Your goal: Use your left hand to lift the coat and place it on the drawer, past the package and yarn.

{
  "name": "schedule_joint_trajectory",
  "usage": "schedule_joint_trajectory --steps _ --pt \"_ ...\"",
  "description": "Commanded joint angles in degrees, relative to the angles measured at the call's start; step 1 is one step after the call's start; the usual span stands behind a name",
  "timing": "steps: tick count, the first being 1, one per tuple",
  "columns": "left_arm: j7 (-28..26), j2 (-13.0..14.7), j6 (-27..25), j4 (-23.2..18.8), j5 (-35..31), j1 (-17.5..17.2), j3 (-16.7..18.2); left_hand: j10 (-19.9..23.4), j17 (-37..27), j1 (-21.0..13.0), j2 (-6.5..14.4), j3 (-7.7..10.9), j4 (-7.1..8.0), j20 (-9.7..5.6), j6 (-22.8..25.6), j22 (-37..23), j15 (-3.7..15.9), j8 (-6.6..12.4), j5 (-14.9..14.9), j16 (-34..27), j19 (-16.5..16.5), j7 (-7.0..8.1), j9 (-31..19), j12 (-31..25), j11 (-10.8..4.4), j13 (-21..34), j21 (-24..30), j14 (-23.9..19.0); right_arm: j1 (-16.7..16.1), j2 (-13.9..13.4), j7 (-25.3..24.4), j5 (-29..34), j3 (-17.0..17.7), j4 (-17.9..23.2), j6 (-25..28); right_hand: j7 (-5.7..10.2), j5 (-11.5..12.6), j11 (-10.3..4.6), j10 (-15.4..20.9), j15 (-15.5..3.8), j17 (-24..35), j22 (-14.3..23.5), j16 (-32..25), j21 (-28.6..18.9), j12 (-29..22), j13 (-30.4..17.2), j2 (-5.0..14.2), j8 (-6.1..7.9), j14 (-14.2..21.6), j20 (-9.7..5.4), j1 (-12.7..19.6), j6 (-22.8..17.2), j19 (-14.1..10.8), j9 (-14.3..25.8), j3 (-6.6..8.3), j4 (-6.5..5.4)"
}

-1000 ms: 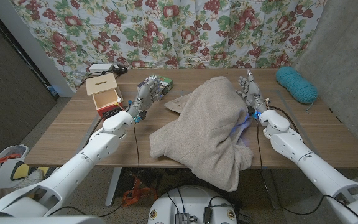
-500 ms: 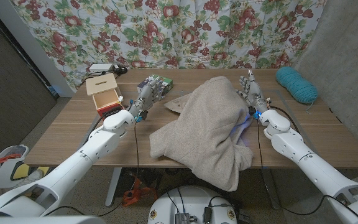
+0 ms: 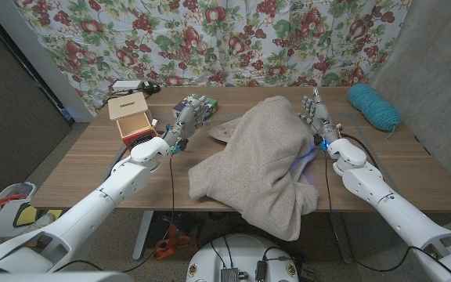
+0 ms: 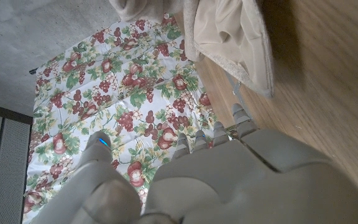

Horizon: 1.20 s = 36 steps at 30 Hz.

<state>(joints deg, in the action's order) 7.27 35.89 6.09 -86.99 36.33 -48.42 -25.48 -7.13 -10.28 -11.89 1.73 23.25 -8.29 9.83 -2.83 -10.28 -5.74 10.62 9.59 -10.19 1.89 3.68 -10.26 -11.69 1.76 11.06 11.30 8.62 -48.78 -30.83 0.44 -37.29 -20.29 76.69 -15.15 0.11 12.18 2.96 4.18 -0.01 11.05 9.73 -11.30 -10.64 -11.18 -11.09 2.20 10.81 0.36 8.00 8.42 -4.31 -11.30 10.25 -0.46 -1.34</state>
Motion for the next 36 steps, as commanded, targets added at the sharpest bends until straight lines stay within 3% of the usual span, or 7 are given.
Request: schedule_joint_trajectory --steps 1,10,13,17,19,22,36 --pt "1.43 0.75 0.04 -1.56 0.16 -0.45 -0.35 -0.04 -0.10 0.13 -0.06 0.34 0.11 0.55 -0.43 -0.07 -0.39 0.04 0.49 -0.41 -0.17 0.19 -0.12 -0.13 0.36 0.14 0.22 -0.10 -0.36 -0.34 0.14 -0.12 0.12 0.68 0.04 0.05 0.02 -0.13 0.44 -0.15 0.27 0.10 -0.29 -0.21 -0.29 -0.20 -0.10 0.25 0.13 -0.21 0.26 -0.45 -0.29 0.30 -0.13 -0.03" --pt "3.32 0.72 -0.40 -1.36 0.77 -0.40 -1.14 0.64 -0.10 0.12 -0.15 0.32 0.05 -1.17 -0.18 -0.04 -0.66 0.15 0.51 -0.61 -0.69 0.03 -0.12 -0.46 0.10 0.13 0.35 -0.61 -0.80 -0.53 -0.21 -0.05 0.10 1.53 0.30 0.05 0.01 -0.13 0.44 -0.18 0.27 0.10 -0.28 -0.20 -0.29 -0.20 -0.10 0.25 0.09 -0.21 0.25 -0.46 -0.26 0.30 -0.16 -0.01" --pt "3.43 0.58 -0.41 -1.36 0.84 -0.40 -1.27 0.68 -0.10 0.10 -0.21 0.31 0.02 -1.02 -0.23 0.01 -3.08 0.12 0.50 -0.82 -1.00 0.20 -0.09 -0.50 -0.02 0.14 0.38 -1.37 -0.77 -0.51 -0.25 0.41 -0.10 1.49 -0.03 0.06 0.00 -0.13 0.44 -0.13 0.27 0.10 -0.28 -0.21 -0.29 -0.20 -0.09 0.27 0.10 -0.20 0.25 -0.52 -0.26 0.30 -0.16 0.00" --pt "3.59 0.56 -0.23 -1.00 0.68 -0.29 -1.36 0.74 -0.10 0.04 -0.20 0.34 -0.01 -0.55 -0.09 0.04 -4.04 0.17 0.51 -0.79 -1.31 0.27 -0.09 -0.53 -0.03 0.14 0.43 -1.48 -0.85 -0.25 -0.54 0.24 -0.08 1.78 0.05 0.07 0.00 -0.13 0.44 -0.10 0.27 0.10 -0.29 -0.21 -0.29 -0.20 -0.08 0.27 0.13 -0.19 0.26 -0.51 -0.26 0.30 -0.17 0.01" --pt "3.78 0.50 0.21 -0.68 0.62 -0.26 -1.31 0.72 -0.10 0.01 -0.20 0.35 -0.02 -0.71 -0.13 0.05 -3.92 0.15 0.52 -0.73 -1.25 0.28 -0.09 -0.52 0.00 0.14 0.38 -1.40 -0.90 -0.28 -0.60 0.55 -0.18 1.89 -0.16 0.11 -0.01 -0.13 0.44 0.00 0.27 0.10 -0.29 -0.23 -0.29 -0.20 -0.08 0.26 0.11 -0.24 0.26 -0.51 -0.30 0.30 -0.17 0.02" --pt "4.24 0.52 0.56 -0.37 0.61 -0.11 -1.31 0.67 -0.09 -0.09 -0.18 0.40 -0.07 -1.57 -0.02 0.09 -2.07 0.18 0.53 -0.57 -1.12 0.14 -0.08 -0.50 -0.17 0.14 0.23 -1.11 -1.26 -0.32 -1.16 0.45 -0.08 2.60 0.19 0.08 -0.01 -0.13 0.44 -0.01 0.27 0.10 -0.28 -0.22 -0.29 -0.20 -0.08 0.26 0.08 -0.16 0.25 -0.50 -0.28 0.30 -0.18 0.02" --pt "6.38 -0.02 1.52 0.45 0.70 0.47 -2.01 0.69 -0.09 -0.19 -0.20 0.43 -0.11 -1.25 0.14 0.12 -3.36 0.21 0.52 -0.64 -1.18 0.23 -0.08 -0.52 -0.09 0.14 0.15 -1.51 -2.82 -0.90 -2.99 0.96 0.19 4.98 0.66 0.02 -0.03 0.13 0.84 -0.16 0.25 0.10 -0.29 -0.27 -0.44 -0.20 -0.08 0.30 0.14 -0.91 0.27 -0.63 -0.41 0.30 -0.23 0.09"
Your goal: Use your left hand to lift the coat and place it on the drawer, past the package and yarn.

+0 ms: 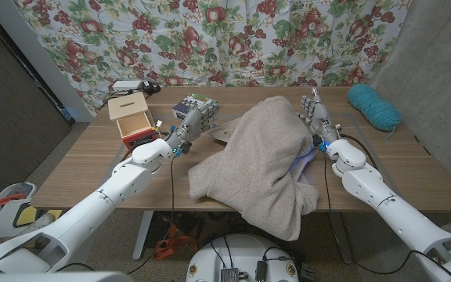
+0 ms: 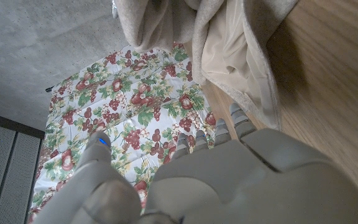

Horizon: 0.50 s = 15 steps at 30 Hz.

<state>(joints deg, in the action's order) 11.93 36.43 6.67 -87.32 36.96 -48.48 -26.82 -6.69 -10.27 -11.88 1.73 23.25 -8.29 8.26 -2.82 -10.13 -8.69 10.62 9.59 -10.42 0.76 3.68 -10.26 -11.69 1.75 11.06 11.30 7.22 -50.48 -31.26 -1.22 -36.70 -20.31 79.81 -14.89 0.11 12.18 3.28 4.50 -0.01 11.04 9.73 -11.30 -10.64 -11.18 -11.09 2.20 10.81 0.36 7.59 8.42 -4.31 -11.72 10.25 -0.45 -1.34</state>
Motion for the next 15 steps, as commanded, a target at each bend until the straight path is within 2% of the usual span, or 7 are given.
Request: schedule_joint_trajectory --steps 1,15 --pt "1.97 -0.68 1.01 0.77 0.16 0.58 -0.77 0.26 -0.11 -0.19 -0.20 0.43 -0.11 0.32 0.17 -0.03 -0.41 0.22 0.53 -0.41 -0.05 0.21 -0.08 -0.52 -0.10 0.14 0.15 -0.10 -1.20 -0.48 -1.43 0.39 0.24 1.96 0.39 0.02 -0.03 -0.19 0.52 -0.17 0.26 0.10 -0.29 -0.27 -0.44 -0.20 -0.08 0.30 0.14 -0.49 0.27 -0.64 0.01 0.31 -0.23 0.09" --pt "5.23 -1.39 0.95 0.41 0.48 1.48 -2.40 0.85 -0.08 -0.35 -0.27 0.47 -0.18 0.45 0.53 0.02 -1.09 0.30 0.53 -0.55 -1.19 0.14 -0.07 -0.74 0.16 0.14 0.42 -0.85 -2.14 -0.94 -2.76 1.00 0.40 3.29 0.77 0.00 -0.04 -0.19 0.53 -0.16 0.25 0.09 -0.30 -0.25 -0.43 -0.21 -0.06 0.29 0.16 -0.43 0.29 -0.64 0.03 0.31 -0.24 0.12"
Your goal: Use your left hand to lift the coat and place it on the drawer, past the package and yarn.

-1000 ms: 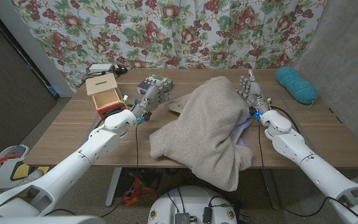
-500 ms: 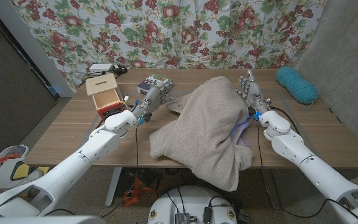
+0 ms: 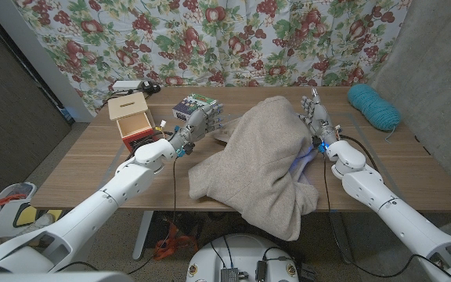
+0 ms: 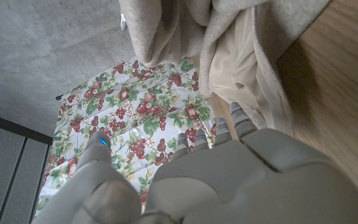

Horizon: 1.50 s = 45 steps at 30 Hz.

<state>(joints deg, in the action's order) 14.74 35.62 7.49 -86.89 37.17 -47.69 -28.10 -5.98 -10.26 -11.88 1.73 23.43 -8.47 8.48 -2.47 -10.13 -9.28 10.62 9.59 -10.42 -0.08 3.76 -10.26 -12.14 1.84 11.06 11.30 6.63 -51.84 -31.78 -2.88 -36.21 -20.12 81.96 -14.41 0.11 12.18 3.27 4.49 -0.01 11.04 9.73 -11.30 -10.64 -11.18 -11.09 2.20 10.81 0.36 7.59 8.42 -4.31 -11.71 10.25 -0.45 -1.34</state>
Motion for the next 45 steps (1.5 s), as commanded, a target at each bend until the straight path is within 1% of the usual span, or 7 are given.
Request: schedule_joint_trajectory --steps 1,10,16,21,25,28,45 --pt "2.49 -0.60 -0.02 -0.11 0.30 0.73 -1.22 0.03 -0.09 -0.35 -0.27 0.28 0.00 0.26 0.14 0.03 -0.49 0.29 0.53 -0.53 -0.35 0.04 -0.08 -0.24 0.02 0.13 0.41 -0.24 -0.80 -0.37 -1.23 0.40 0.28 1.20 0.40 0.01 -0.04 -0.18 0.53 -0.16 0.25 0.09 -0.29 -0.25 -0.43 -0.21 -0.05 0.29 0.15 -0.45 0.29 -0.66 0.03 0.31 -0.24 0.13" --pt "3.41 -1.19 -0.26 -0.03 0.46 1.30 -1.86 0.03 -0.08 -0.42 -0.31 0.29 -0.03 0.19 0.16 0.04 -0.60 0.27 0.53 -0.49 -0.37 0.04 -0.08 -0.23 0.35 0.13 0.35 -0.28 -0.22 -0.36 -0.97 0.40 0.09 0.69 0.93 -0.02 -0.04 -0.18 0.53 -0.20 0.24 0.09 -0.28 -0.23 -0.42 -0.21 -0.02 0.28 0.13 -0.43 0.30 -0.65 0.07 0.30 -0.25 0.15" --pt "5.36 -1.56 -1.27 0.67 1.46 2.13 -2.43 1.29 -0.03 -0.95 -0.31 0.48 -0.22 0.00 0.71 0.06 0.04 0.33 0.57 -0.73 -2.17 -0.07 -0.05 -0.53 5.34 0.03 0.70 -1.70 0.48 -0.37 -0.43 0.80 -0.25 -0.21 0.88 -0.10 -0.05 -0.18 0.53 -0.14 0.24 0.09 -0.28 -0.21 -0.41 -0.21 -0.01 0.39 0.14 -0.35 0.31 -0.96 0.13 0.31 -0.26 0.17" --pt "7.77 -1.00 -3.09 0.78 1.16 3.81 -3.57 2.06 0.02 -1.39 -0.37 0.60 -0.33 -0.11 -0.01 0.04 0.35 0.01 0.56 -0.97 -6.14 -0.69 -0.05 -0.60 6.53 -0.04 1.79 -3.47 0.80 -0.13 -0.08 0.58 -0.24 -0.93 0.71 -0.10 -0.05 -0.19 0.54 -0.24 0.24 0.09 -0.27 -0.19 -0.41 -0.21 -0.01 0.43 0.12 -0.35 0.30 -1.09 0.19 0.31 -0.27 0.18" --pt "4.01 -1.78 -1.39 -0.52 -0.91 2.72 -3.46 3.61 0.02 -1.57 -0.49 0.60 -0.34 -0.11 0.67 0.05 0.75 0.35 0.51 -1.00 -7.06 -1.56 -0.10 -1.08 6.24 -0.01 1.77 -4.30 0.96 0.05 0.13 0.26 -0.17 -1.32 0.67 0.02 -0.05 -0.18 0.53 -0.27 0.24 0.09 -0.26 -0.18 -0.41 -0.21 0.00 0.41 0.09 -0.31 0.31 -1.05 0.20 0.31 -0.27 0.19" --pt "5.30 -2.19 -2.06 0.11 0.16 3.17 -3.70 5.27 0.03 -1.78 -0.53 0.66 -0.35 -0.07 2.03 0.04 1.31 0.76 0.53 -1.20 -8.03 -1.57 -0.11 -1.56 5.57 0.03 1.81 -5.60 1.07 -0.01 0.01 0.42 -0.21 -1.42 0.76 0.02 -0.06 -0.18 0.54 -0.21 0.24 0.09 -0.17 -0.17 -0.41 -0.21 0.00 0.37 -0.14 -0.34 0.31 -0.99 0.25 0.31 -0.28 0.20" --pt "6.89 -2.51 -3.57 0.73 -1.21 5.50 -5.44 5.93 0.04 -2.15 -0.72 0.70 -0.39 -0.05 3.14 0.00 1.22 0.76 0.56 -1.16 -9.37 -1.78 -0.07 -1.45 5.53 0.03 1.78 -6.92 1.38 -0.04 0.52 -0.11 0.21 -2.33 0.43 -0.03 -0.07 -0.18 0.54 -0.39 0.23 0.09 -0.13 -0.09 -0.40 -0.21 0.00 0.30 -0.29 -0.16 0.30 -0.89 0.54 0.30 -0.32 0.24"
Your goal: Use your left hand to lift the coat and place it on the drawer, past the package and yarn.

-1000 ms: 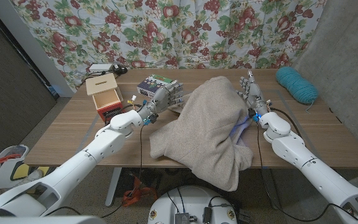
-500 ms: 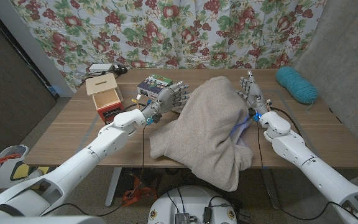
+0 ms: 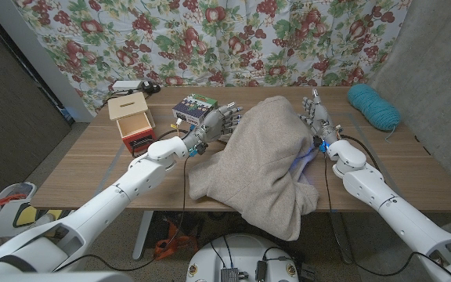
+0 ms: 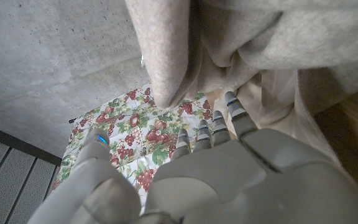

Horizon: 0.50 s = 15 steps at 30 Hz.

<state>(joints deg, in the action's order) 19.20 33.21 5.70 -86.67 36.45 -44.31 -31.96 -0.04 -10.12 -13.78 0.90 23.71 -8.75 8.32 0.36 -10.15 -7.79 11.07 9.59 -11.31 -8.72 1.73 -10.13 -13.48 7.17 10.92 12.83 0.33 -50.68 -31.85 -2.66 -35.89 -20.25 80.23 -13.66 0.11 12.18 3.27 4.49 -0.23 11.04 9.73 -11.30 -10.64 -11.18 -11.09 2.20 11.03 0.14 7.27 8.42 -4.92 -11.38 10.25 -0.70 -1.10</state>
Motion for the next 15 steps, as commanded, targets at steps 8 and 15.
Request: schedule_joint_trajectory --steps 8,15 --pt "4.42 0.10 -3.46 0.72 -1.51 3.83 -3.09 -1.10 -0.12 -0.39 -0.07 0.39 -0.11 0.31 0.00 0.00 -0.68 0.01 0.58 0.35 0.12 -0.14 -0.19 0.50 -0.06 0.17 -0.38 0.32 0.12 -0.19 0.49 -0.45 0.49 -0.84 -0.53 -0.02 -0.08 -0.18 0.55 -0.15 0.24 0.09 -0.15 -0.09 -0.40 -0.21 0.01 0.08 -0.04 0.15 0.29 -0.28 0.24 0.30 -0.09 0.00" --pt "4.94 0.21 -4.46 0.68 -2.35 4.59 -3.89 -1.15 -0.13 -0.41 -0.18 0.35 -0.10 0.51 0.09 -0.01 -0.95 -0.02 0.57 0.46 0.33 -0.19 -0.19 0.59 0.12 0.17 -0.58 0.48 -0.35 -0.60 0.47 -0.43 0.91 -0.48 -1.09 -0.03 -0.08 -0.18 0.55 -0.20 0.24 0.09 -0.16 -0.09 -0.39 -0.21 0.01 0.07 -0.04 0.16 0.28 -0.28 0.27 0.30 -0.11 0.02"
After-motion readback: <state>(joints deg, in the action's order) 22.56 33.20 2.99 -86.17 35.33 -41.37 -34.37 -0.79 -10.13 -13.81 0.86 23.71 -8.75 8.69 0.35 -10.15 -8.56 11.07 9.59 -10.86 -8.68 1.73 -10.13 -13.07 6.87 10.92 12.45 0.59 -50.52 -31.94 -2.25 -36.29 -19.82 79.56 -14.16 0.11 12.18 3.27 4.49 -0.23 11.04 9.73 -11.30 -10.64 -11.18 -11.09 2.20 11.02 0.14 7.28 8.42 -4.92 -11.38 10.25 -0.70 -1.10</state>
